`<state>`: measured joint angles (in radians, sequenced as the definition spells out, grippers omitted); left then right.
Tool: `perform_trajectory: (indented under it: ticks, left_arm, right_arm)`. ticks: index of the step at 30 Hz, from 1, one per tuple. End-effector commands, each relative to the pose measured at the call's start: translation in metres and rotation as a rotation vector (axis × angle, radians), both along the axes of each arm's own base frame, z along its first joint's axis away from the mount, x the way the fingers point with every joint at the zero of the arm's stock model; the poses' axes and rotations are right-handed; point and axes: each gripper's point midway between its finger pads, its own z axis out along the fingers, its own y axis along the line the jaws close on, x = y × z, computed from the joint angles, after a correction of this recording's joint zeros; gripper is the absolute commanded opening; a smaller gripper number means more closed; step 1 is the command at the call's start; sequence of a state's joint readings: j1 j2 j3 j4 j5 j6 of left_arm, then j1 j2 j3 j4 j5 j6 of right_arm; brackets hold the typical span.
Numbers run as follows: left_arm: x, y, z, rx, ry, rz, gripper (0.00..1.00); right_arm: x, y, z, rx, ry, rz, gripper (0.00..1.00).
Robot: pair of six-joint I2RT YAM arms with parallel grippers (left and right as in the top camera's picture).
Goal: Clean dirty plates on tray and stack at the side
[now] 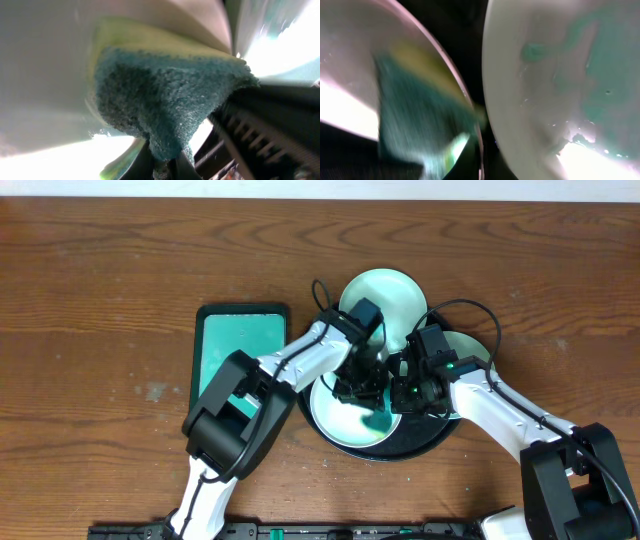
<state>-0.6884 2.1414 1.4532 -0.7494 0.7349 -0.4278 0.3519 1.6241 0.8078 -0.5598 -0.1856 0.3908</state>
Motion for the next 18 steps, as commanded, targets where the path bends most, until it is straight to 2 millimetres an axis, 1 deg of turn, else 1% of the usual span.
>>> perform_trajectory:
  ticks: [1, 2, 3, 4, 5, 7, 9, 11, 12, 13, 15, 16, 17, 18]
  left_arm:
    - [-0.018, 0.011, -0.021, 0.089, 0.016, -0.056, 0.07]
    - [-0.011, 0.023, -0.028, 0.178, -0.015, -0.031, 0.07]
    - [-0.006, 0.032, -0.031, 0.240, -0.034, -0.009, 0.07]
    - [0.003, 0.046, -0.032, 0.323, -0.069, 0.024, 0.07]
    - [0.013, 0.056, -0.031, 0.376, -0.111, 0.045, 0.07]
    - [0.027, 0.069, -0.026, 0.432, -0.176, 0.064, 0.07]
    - [0.048, 0.092, -0.014, 0.523, -0.283, 0.094, 0.07]
    - [0.066, 0.114, 0.005, 0.585, -0.371, 0.133, 0.07]
    - [0.071, 0.119, 0.016, 0.572, -0.390, 0.152, 0.07]
    - [0.073, 0.120, 0.024, 0.558, -0.395, 0.165, 0.07]
    - [0.076, 0.123, 0.058, 0.464, -0.401, 0.218, 0.07]
    - [0.076, 0.125, 0.074, 0.415, -0.407, 0.230, 0.07]
    - [0.078, 0.130, 0.089, 0.383, -0.422, 0.246, 0.07]
    - [0.079, 0.138, 0.101, 0.374, -0.444, 0.264, 0.07]
  right_arm:
    - [-0.007, -0.018, -0.015, -0.102, 0.026, -0.010, 0.01]
    - [-0.007, -0.018, -0.015, -0.101, 0.026, -0.010, 0.01]
    - [-0.007, -0.018, -0.015, -0.101, 0.026, -0.010, 0.01]
    - [-0.007, -0.018, -0.015, -0.102, 0.026, -0.010, 0.01]
    - [-0.007, -0.018, -0.015, -0.101, 0.026, -0.010, 0.01]
    - [-0.007, -0.018, -0.015, -0.102, 0.026, -0.010, 0.01]
    - [-0.006, -0.017, -0.015, -0.101, 0.024, -0.010, 0.01]
    - [-0.006, -0.017, -0.015, -0.101, 0.025, -0.010, 0.01]
    - [-0.006, -0.017, -0.015, -0.101, 0.024, -0.010, 0.01]
    - [-0.006, -0.017, -0.015, -0.101, 0.024, -0.010, 0.01]
    - [-0.006, -0.017, -0.015, -0.101, 0.023, -0.010, 0.02]
    - [-0.006, -0.017, -0.015, -0.101, 0.023, -0.010, 0.05]
    - [-0.006, -0.017, -0.015, -0.101, 0.023, -0.009, 0.13]
    - [-0.006, -0.017, -0.015, -0.101, 0.022, -0.004, 0.18]
